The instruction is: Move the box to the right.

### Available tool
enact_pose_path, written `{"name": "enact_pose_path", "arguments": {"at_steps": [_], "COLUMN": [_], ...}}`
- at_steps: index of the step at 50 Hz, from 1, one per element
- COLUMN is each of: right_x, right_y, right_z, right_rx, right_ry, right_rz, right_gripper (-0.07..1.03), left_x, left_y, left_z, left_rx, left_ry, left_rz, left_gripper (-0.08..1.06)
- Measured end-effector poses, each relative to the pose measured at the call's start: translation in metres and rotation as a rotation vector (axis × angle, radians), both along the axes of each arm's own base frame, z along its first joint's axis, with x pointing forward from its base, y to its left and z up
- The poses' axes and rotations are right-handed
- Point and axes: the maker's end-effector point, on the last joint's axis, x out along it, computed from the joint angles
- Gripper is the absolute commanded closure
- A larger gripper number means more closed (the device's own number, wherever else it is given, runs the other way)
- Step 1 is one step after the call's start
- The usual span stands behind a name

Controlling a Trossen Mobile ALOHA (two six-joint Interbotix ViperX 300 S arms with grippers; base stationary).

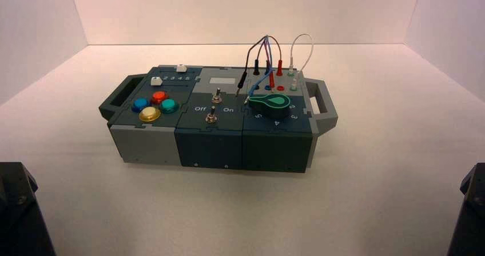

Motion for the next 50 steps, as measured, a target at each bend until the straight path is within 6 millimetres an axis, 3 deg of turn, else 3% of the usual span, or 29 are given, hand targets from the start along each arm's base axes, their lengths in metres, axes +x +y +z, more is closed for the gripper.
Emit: {"name": "enact_pose_path", "arguments": {"at_steps": [10, 18, 27, 29, 30, 35, 41, 50], "right_x": [0.0, 0.005, 0.009, 0.009, 0.009, 0.01, 0.011, 0.013], "right_y": [0.012, 0.019, 0.038, 0.045, 0.046, 0.062, 0.073, 0.075], "right_z": [-0.03, -0.047, -0.075, -0.083, -0.084, -0.102, -0.113, -0.112], "right_rx": [0.061, 0.06, 0.034, 0.024, 0.021, -0.013, -0.042, -0.044], "right_ry": [0.201, 0.354, 0.562, 0.623, 0.627, 0.742, 0.811, 0.817], "right_rz": [0.042, 0.067, 0.129, 0.154, 0.156, 0.209, 0.245, 0.249], "right_gripper": [0.99, 0.99, 0.99, 0.99, 0.99, 0.99, 0.99, 0.99], "left_x": [-0.003, 0.017, 0.026, 0.024, 0.024, 0.016, 0.014, 0.02], "left_y": [-0.002, -0.005, -0.015, -0.021, -0.021, -0.033, -0.043, -0.045], "left_z": [-0.025, -0.069, -0.142, -0.165, -0.165, -0.208, -0.234, -0.263], "left_rx": [-0.019, -0.015, 0.008, 0.028, 0.028, 0.077, 0.109, 0.128], "left_ry": [0.232, 0.516, 0.945, 1.075, 1.075, 1.298, 1.408, 1.498], "left_rz": [-0.007, -0.017, -0.048, -0.07, -0.07, -0.115, -0.143, -0.145], "left_gripper": [1.01, 1.01, 1.01, 1.01, 1.01, 1.01, 1.01, 1.01]}}
